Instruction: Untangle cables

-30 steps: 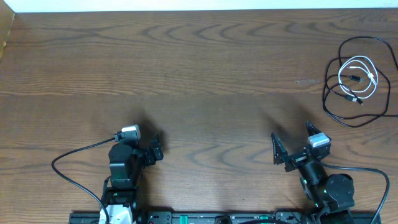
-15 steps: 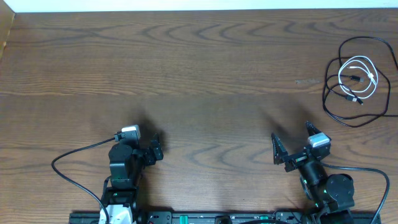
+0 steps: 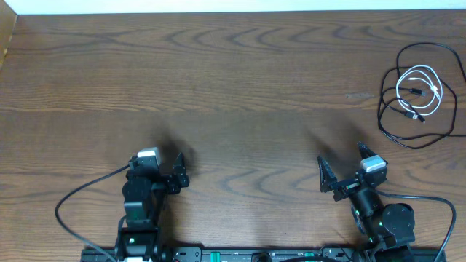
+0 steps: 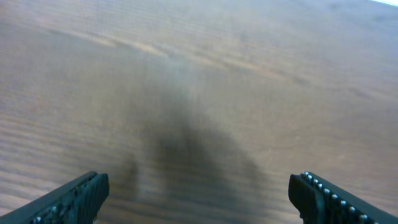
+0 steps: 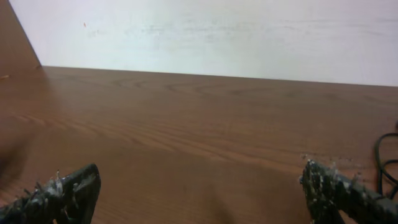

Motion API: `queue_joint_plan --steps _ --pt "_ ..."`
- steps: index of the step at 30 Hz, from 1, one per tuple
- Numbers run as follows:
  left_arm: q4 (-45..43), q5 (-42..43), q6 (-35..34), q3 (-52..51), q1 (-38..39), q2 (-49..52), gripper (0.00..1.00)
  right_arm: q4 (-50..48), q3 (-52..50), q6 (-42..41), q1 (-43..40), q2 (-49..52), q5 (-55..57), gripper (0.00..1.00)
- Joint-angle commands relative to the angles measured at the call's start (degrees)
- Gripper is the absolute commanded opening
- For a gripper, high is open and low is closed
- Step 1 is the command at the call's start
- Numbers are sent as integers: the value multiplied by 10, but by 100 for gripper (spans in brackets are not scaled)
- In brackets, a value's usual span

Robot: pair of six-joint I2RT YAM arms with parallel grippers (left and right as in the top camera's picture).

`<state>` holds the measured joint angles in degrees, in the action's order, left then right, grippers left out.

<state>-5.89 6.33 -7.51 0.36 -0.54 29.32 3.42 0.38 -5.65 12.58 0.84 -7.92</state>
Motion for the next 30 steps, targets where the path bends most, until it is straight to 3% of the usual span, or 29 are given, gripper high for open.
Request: queue_joint_plan --steps 1,3,13,30 --pt "46 7 -1 -1 0 -88 98 3 -1 -1 3 -5 3 99" --pt "92 7 -1 -1 0 -147 98 3 -1 -1 3 -5 3 99" --pt "93 5 -1 -1 0 -290 98 3 -1 -1 3 -5 3 99" --pt "94 5 -1 -1 0 -291 98 3 -1 -1 3 -5 3 99"
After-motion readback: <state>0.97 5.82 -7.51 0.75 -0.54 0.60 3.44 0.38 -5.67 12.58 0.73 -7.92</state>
